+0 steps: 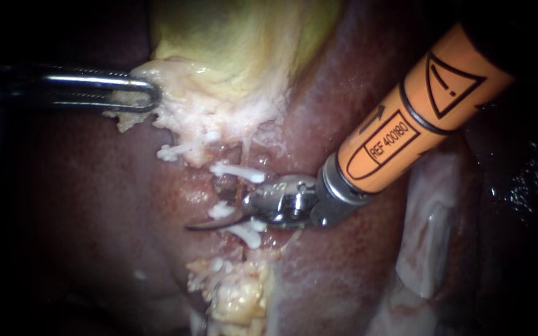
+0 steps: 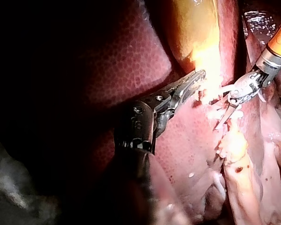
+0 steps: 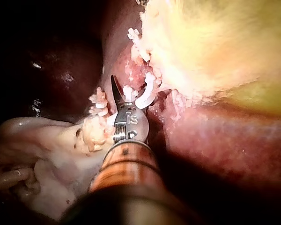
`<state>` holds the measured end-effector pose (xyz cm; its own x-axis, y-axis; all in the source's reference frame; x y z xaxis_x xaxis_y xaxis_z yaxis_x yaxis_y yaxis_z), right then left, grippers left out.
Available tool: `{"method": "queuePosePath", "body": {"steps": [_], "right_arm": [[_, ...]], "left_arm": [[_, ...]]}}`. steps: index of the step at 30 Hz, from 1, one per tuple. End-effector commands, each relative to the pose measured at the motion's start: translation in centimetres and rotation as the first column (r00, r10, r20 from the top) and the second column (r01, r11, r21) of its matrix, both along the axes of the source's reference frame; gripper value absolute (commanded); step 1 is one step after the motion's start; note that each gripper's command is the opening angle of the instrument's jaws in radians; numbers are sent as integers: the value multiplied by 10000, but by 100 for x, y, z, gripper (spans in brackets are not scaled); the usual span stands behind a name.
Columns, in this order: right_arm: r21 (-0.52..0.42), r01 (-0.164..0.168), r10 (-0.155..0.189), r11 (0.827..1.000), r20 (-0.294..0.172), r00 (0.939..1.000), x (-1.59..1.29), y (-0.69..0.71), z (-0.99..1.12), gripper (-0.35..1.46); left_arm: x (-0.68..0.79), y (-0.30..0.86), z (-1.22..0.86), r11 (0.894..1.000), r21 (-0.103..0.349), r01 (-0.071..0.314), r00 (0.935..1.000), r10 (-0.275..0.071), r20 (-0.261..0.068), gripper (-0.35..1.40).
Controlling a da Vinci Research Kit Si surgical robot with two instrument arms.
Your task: Go to the cutting position right tube
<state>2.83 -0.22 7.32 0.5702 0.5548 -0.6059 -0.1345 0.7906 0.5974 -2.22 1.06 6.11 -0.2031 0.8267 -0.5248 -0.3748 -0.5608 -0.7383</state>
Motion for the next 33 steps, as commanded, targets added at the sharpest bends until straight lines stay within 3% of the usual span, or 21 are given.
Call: {"method": "queuePosePath", "body": {"steps": [1, 12, 19, 24, 27, 33], "right_arm": [[-1, 5, -5, 10000, -3, 10000, 0, 0, 0, 109], [52, -39, 40, 10000, -201, 9998, -12, 9, -7, 125], [248, -207, 228, 9995, -878, 9959, -29, 19, -8, 135], [686, 76, 48, 9976, -1784, 9839, -44, 20, -10, 135], [892, 500, -265, 9948, -2474, 9686, -50, 19, -11, 133], [1148, 1295, -877, 9849, -3136, 9455, -53, 14, -14, 130]], "left_arm": [[0, 0, 0, 10000, 0, 0, 10000, 0, -1, -35], [0, 0, 0, 10000, 0, -3, 10000, 3, 1, -35], [1, 0, 0, 10000, 0, -5, 10000, 5, 2, -35], [1, 0, 0, 10000, 0, -7, 10000, 7, 3, -35], [1, 0, 0, 10000, 0, -7, 10000, 7, 4, -35], [1, 0, 0, 10000, 0, -7, 10000, 7, 3, -35]]}}
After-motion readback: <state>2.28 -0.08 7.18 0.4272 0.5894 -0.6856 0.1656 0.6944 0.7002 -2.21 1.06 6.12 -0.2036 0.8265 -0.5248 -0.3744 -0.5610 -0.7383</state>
